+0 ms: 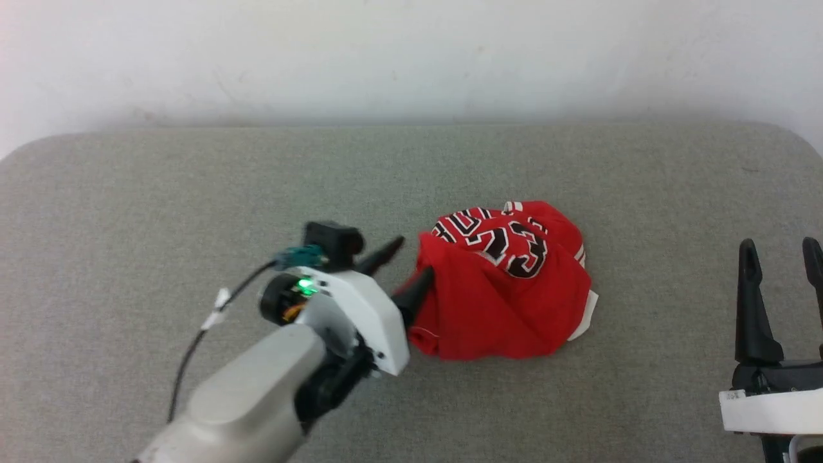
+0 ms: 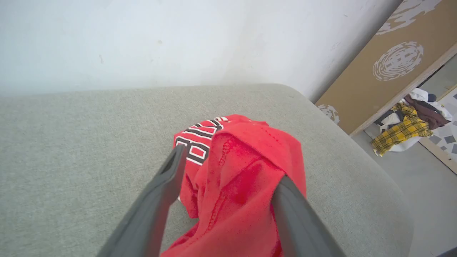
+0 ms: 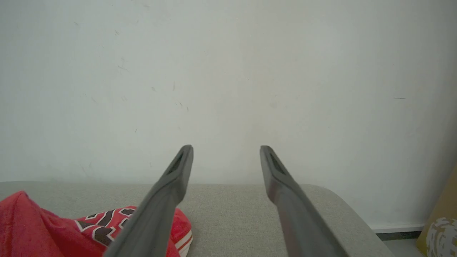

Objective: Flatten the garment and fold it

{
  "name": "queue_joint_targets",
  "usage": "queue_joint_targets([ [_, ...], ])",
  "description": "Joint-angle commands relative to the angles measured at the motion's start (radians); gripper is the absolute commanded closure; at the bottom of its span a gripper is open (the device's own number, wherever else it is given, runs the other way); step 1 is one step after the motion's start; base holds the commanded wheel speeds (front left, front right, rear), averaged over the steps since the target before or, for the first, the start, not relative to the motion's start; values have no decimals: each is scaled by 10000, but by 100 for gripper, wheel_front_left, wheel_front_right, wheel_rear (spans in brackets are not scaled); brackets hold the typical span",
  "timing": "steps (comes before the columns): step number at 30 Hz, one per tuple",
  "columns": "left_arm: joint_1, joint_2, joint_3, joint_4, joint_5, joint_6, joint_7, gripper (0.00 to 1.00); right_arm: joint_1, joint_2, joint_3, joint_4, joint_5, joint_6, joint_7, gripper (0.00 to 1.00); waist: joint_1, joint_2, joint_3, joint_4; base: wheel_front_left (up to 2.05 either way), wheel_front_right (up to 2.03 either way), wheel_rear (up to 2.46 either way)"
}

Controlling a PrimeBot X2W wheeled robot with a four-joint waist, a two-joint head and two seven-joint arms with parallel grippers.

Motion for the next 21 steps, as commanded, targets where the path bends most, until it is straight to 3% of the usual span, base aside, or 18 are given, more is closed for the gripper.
queue_joint_targets([
  [1, 231, 360, 216, -364, 11, 168, -213, 0, -35, 3, 7, 7, 92, -7, 25, 0, 0, 0, -177, 100, 0, 0, 0],
  [8, 1853, 2247, 1062, -2997, 95, 1564, -1100, 0, 150, 3, -68, -65, 139, -7, 55, 0, 0, 0, -344, 212, 0, 0, 0],
  [12, 2860, 2883, 1471, -4159, 204, 2406, -1665, 0, 190, 3, -23, -104, 155, -7, 54, 0, 0, 0, -290, 219, 0, 0, 0],
  [16, 3579, 2930, 2135, -4928, 579, 2866, -2115, 0, 211, 3, -24, -146, 185, -7, 21, 0, 0, 0, -206, 221, 0, 0, 0],
  [19, 4391, 2547, 3354, -5606, 1688, 3093, -2198, 0, 248, 3, -15, -176, 188, -7, -2, 0, 0, 0, -102, 193, 0, 0, 0],
  [21, 5127, 1955, 4370, -6021, 2710, 3085, -2202, 0, 267, 3, -36, -166, 206, -7, -20, 0, 0, 0, -47, 154, 0, 0, 0],
])
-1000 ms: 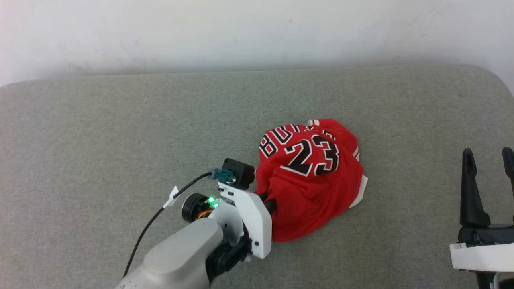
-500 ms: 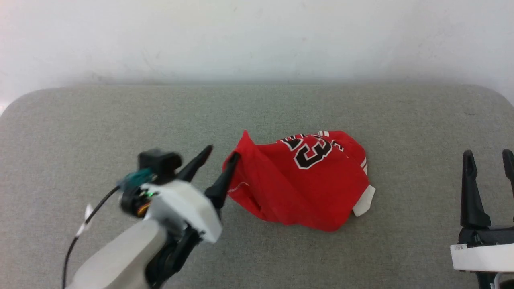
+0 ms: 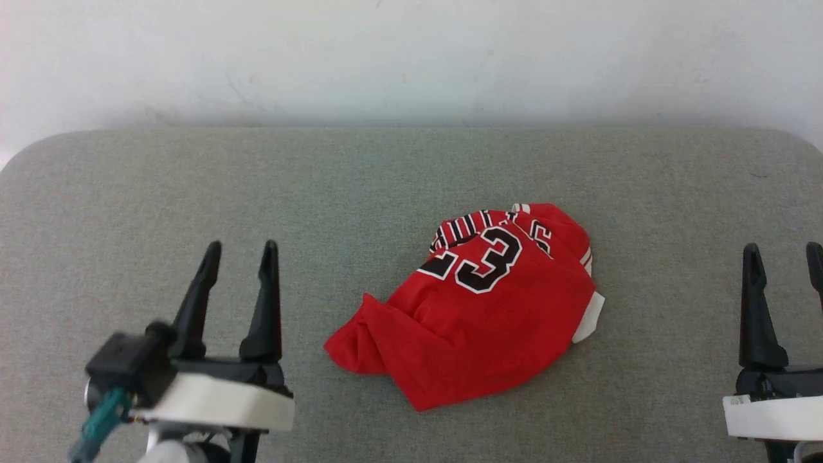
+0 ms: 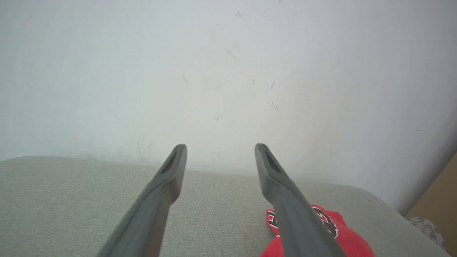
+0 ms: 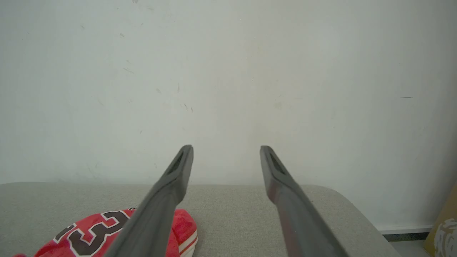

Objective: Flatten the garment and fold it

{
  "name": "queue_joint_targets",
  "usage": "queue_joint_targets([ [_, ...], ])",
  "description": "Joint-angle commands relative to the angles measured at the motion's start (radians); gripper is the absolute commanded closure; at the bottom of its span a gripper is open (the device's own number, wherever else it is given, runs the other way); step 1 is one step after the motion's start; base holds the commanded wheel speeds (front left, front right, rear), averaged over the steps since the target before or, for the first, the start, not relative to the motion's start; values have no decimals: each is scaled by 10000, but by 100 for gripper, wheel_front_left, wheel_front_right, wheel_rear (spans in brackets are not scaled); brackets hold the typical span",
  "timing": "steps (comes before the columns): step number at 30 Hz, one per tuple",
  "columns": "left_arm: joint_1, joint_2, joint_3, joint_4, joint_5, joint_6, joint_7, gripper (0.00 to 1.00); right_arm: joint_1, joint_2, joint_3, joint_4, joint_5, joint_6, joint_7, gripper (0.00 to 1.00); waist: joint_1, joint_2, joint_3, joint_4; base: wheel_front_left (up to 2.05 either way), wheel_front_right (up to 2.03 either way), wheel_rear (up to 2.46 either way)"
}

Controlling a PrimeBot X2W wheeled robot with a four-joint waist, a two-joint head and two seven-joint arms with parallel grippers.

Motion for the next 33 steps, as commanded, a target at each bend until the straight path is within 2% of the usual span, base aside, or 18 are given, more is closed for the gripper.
queue_joint_targets([
  [1, 299, -161, 130, -68, 290, -61, -40, 0, 130, 1, -14, -4, 60, -7, -73, 0, 0, 0, 34, -34, 0, 0, 0],
  [5, 1576, -1244, 1511, -350, 2387, -453, -43, 0, 292, 1, -17, 182, 173, -7, -92, 0, 0, 0, 37, -66, 0, 0, 0],
  [8, 2180, -1905, 2108, -430, 3415, -920, -43, 0, 411, 1, 23, 378, 258, -7, -150, 0, 0, 0, 29, -50, 0, 0, 0],
  [12, 2489, -2474, 2622, -298, 4125, -1729, -44, 0, 385, 1, 78, 608, 346, -7, -159, 0, 0, 0, 25, 19, 0, 0, 0],
  [17, 2560, -3078, 3252, -248, 4596, -2462, -44, 0, -223, 1, 264, 780, 324, -7, 444, 0, 0, 0, 89, 108, 0, 0, 0],
  [24, 2452, -3645, 3647, -351, 5186, -3330, -45, 0, -2458, 1, 762, 1448, -265, -7, 2929, 0, 0, 0, 582, 236, 0, 0, 0],
  [29, 2166, -4000, 3766, -285, 5392, -3879, -45, 0, -4209, 1, 779, 2837, -577, -7, 4931, 0, 0, 0, 1029, 437, 0, 0, 0],
  [33, 1999, -4250, 3858, -98, 5448, -4249, -45, 0, -5029, -5, 744, 4186, -1183, -7, 6549, 0, 0, 0, 1329, 674, 0, 0, 0],
])
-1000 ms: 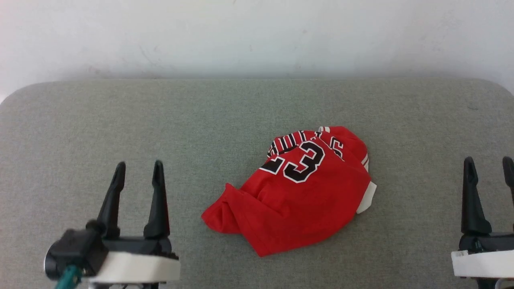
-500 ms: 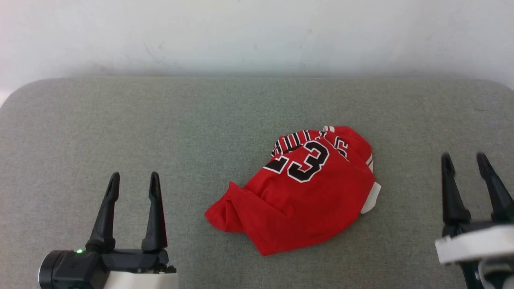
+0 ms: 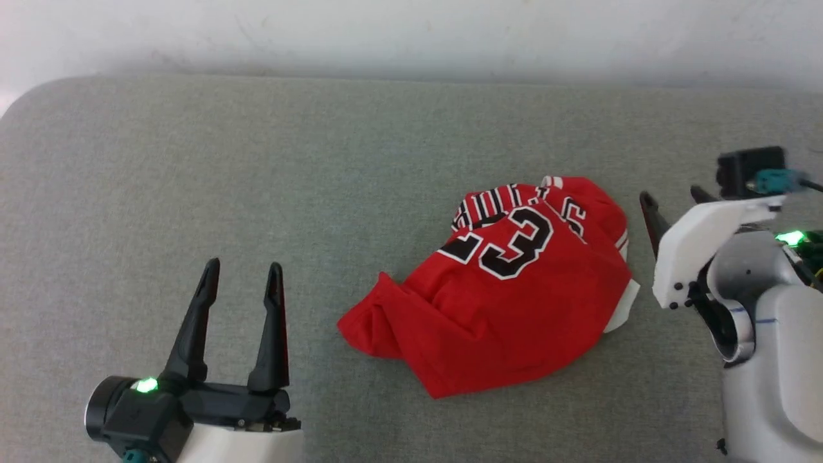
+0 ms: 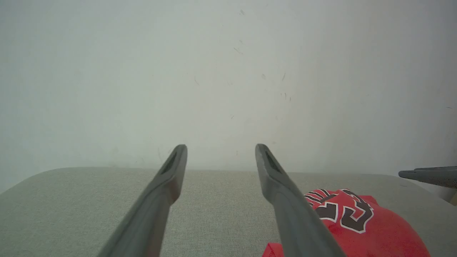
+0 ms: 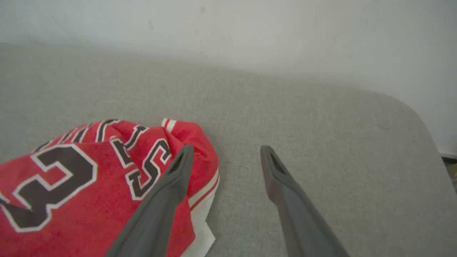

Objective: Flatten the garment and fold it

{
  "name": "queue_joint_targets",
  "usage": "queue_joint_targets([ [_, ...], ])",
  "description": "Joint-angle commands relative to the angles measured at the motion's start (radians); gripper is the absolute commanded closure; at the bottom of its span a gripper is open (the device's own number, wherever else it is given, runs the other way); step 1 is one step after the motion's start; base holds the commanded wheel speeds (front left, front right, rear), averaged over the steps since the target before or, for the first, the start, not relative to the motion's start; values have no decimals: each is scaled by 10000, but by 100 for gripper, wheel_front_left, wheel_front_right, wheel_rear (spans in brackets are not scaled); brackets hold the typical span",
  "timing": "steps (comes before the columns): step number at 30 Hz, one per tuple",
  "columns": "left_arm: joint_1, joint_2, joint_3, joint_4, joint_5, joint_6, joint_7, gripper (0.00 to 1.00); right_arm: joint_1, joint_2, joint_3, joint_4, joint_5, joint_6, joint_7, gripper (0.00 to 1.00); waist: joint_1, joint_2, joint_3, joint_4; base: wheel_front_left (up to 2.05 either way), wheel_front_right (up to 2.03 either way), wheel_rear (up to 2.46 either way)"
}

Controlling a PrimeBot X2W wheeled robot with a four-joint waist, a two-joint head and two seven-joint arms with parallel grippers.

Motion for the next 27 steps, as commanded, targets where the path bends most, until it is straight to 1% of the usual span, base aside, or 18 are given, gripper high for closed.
queue_joint_targets([
  [1, -163, -131, 98, 130, 82, -185, -47, 0, -279, -46, 27, 529, -442, -7, 648, 0, -2, 0, 341, 323, 0, 0, 0],
  [4, -257, -269, 180, 251, 99, -425, -47, 0, -574, -157, 77, 1196, -814, -7, 1360, 0, -2, 0, 578, 538, 0, 0, 0],
  [7, -370, -378, 249, 344, 117, -603, -47, 0, -750, -226, 43, 1654, -896, -7, 1655, 0, -2, 0, 817, 746, 0, 0, 0],
  [11, -559, -484, 303, 442, 114, -802, -47, 0, -878, -365, 57, 2174, -1084, -7, 1634, 0, -2, 0, 1093, 987, 0, 0, 0],
  [15, -733, -554, 354, 553, 106, -938, -47, 0, -857, -327, 51, 2752, -1125, -7, 1476, 0, -2, 0, 1202, 1135, 0, 0, 0],
  [16, -758, -567, 374, 574, 108, -961, -47, 0, -848, -298, 3, 2874, -1086, -7, 1438, 43, -2, 0, 1209, 1150, 0, 0, 0],
  [17, -777, -579, 393, 597, 109, -981, -47, 0, -842, -269, -41, 2964, -1057, -7, 1383, 67, -2, 0, 1203, 1161, 0, 0, 0],
  [18, -786, -589, 417, 624, 106, -998, -47, 0, -833, -246, -78, 3036, -1051, -7, 1312, 100, -2, 0, 1176, 1160, 0, 0, 0],
  [23, -691, -626, 579, 754, 123, -1042, -47, 0, -783, -158, -529, 3149, -1069, -7, 817, 100, -2, 0, 786, 978, 0, 0, 0],
  [27, -540, -642, 599, 791, 159, -1054, -47, 0, -859, -120, -931, 2958, -864, -7, 462, 100, -2, 0, 252, 789, 0, 0, 0],
])
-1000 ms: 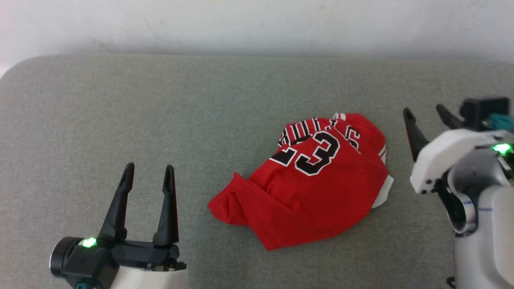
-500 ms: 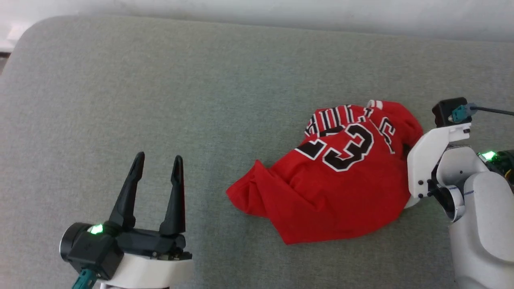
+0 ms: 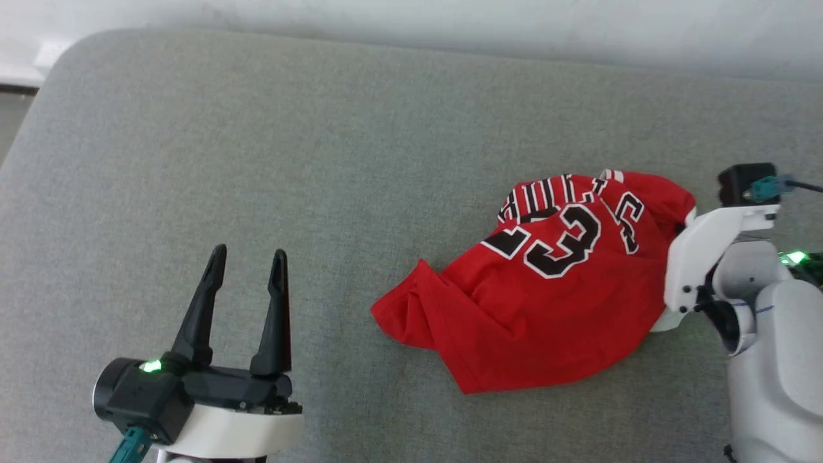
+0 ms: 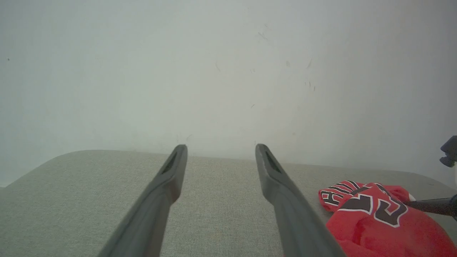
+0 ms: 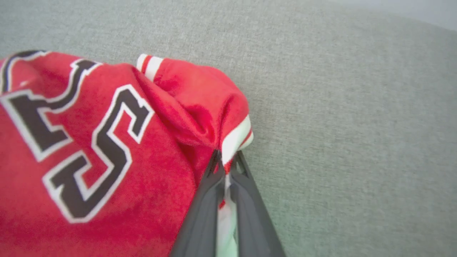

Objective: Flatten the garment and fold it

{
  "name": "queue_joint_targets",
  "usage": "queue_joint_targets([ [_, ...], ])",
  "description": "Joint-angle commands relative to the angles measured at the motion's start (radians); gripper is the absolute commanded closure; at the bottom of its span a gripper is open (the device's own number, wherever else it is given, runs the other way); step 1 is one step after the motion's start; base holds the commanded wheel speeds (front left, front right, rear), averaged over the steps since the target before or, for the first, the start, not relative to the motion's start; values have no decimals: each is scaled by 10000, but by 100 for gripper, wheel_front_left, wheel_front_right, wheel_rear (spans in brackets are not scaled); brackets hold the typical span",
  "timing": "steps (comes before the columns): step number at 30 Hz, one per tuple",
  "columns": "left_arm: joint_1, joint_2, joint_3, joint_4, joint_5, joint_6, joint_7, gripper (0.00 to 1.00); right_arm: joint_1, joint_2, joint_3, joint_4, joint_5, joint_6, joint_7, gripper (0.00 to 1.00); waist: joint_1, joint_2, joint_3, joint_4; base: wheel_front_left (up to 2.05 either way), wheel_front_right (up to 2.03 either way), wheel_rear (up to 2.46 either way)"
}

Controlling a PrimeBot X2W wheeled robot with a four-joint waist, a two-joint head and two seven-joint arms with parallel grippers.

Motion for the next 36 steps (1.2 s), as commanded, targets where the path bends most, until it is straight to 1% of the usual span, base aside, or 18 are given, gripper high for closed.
queue_joint_targets([
  [1, 117, -58, 52, 22, 107, -17, -47, 0, -26, -45, -271, -218, 180, -11, -140, 100, -1, 0, -659, -310, 0, 0, 0],
  [4, 311, -64, 55, 47, 159, 47, -47, 0, -152, -406, -525, -788, 154, -11, -150, 100, -1, 0, -1135, -399, 0, 0, 0],
  [8, 628, -68, 18, 44, 209, 165, -47, 0, -374, -1107, -887, -1771, 162, -11, 111, 100, -1, 0, -1643, -458, 0, 0, 0],
  [9, 702, -68, -1, 39, 206, 202, -47, 0, -435, -1295, -899, -2009, 163, -11, 174, 100, -1, 0, -1757, -469, 0, 0, 0],
  [10, 702, -68, -1, 39, 206, 202, -47, 0, -435, -1295, -899, -2009, 163, -11, 174, 100, -1, 0, -1757, -469, 0, 0, 0],
  [12, 839, -69, -43, 29, 197, 281, -47, 0, -582, -1582, -872, -2438, 227, -11, 321, 100, -1, 0, -1956, -499, 0, 0, 0],
  [15, 999, -70, -108, -2, 180, 389, -47, 0, -836, -1721, -577, -2982, 449, -11, 553, 100, -1, 0, -2158, -544, 0, 0, 0],
  [19, 1050, -70, -227, -56, 130, 482, -47, 0, -1103, -1512, 506, -3395, 851, -11, 759, 100, -1, 0, -2237, -575, 0, 0, 0],
  [22, 1041, -71, -331, -74, 60, 514, -47, 0, -1050, -1027, 1660, -3381, 1246, -11, 929, 100, -1, 0, -2176, -558, 0, 0, 0],
  [25, 990, -71, -400, -51, -27, 504, -47, 0, -891, -539, 2867, -3078, 1580, -11, 899, 100, -1, 0, -2042, -447, 0, 0, 0],
  [27, 959, -71, -384, 3, -75, 499, -47, 0, -774, -232, 3551, -2612, 1822, -11, 719, 100, -1, 0, -1933, -364, 0, 0, 0],
  [30, 857, -71, -372, 133, -152, 432, -47, 0, -576, 28, 4489, -1689, 2167, -11, 386, 100, -1, 0, -1780, -148, 0, 0, 0],
  [32, 789, -71, -399, 216, -197, 395, -47, 0, -426, 76, 5113, -998, 2445, -11, 126, 100, -1, 0, -1692, 33, 0, 0, 0],
  [36, 657, -71, -457, 397, -242, 331, -47, 0, -32, 86, 6364, 233, 3625, -11, -412, 100, -1, 0, -1605, 428, 0, 0, 0],
])
